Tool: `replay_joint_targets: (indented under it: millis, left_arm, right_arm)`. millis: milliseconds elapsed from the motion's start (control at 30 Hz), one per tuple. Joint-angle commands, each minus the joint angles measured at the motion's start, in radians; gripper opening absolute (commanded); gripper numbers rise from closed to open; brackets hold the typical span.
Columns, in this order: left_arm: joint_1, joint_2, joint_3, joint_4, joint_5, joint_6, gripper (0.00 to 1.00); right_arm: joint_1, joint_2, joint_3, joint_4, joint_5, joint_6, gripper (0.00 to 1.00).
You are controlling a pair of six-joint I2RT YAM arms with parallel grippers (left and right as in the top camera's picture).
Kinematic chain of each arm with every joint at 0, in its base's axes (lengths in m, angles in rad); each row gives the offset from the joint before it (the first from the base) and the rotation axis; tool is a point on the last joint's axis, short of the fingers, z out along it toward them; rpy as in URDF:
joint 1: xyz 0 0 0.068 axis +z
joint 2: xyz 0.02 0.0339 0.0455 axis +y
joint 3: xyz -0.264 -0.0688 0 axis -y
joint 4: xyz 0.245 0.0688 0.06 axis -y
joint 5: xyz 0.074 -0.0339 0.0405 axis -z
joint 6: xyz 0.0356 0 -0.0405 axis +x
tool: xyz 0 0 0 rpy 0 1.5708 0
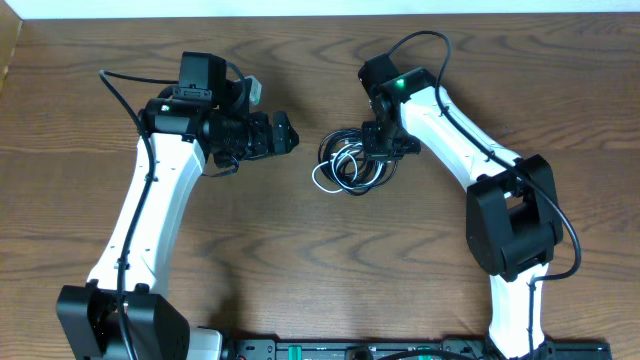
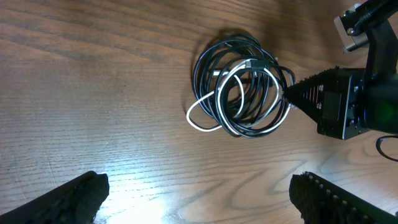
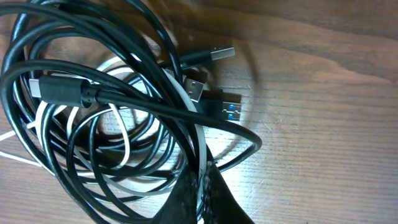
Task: Untangle cables
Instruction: 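Lower the right gripper onto the bundle and pinch the white cable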
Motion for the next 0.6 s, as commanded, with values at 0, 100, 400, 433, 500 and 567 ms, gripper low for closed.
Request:
replay_joint_targets:
  millis: [0,100,400,433,500,567]
  left_arm:
    - [0.0,0.006,0.015,-0.005,-0.003,0.002,0.99]
    - [0.0,0.006,0.015,-0.005,-0.003,0.002,0.99]
    - [0.0,0.006,0.015,-0.005,-0.003,0.002,0.99]
    - [0.0,0.006,0.015,-0.005,-0.003,0.002,0.99]
    - [0.0,0.006,0.015,-0.002,-0.003,0.002,0.99]
    - [0.0,0.006,0.015,0.003,-0.002,0.002,0.99]
  right_arm:
    - [0.007,-0.001,0.065,-0.029,0.012,0.004,0.01]
    - [0.007,-0.001,0.133,-0.066,-0.016,-0.015,0.01]
    - [0.007,-0.001,0.196,-0.059,-0.247,-0.05,0.01]
    - [0.007,-0.001,0.196,-0.05,-0.298,-0.059,0.01]
    - [0.007,-0.001,0.197,-0.018,-0.441,-0.09,0.01]
    - [0.002,-0.001,0.197,0.038,-0.605,-0.105,0.02]
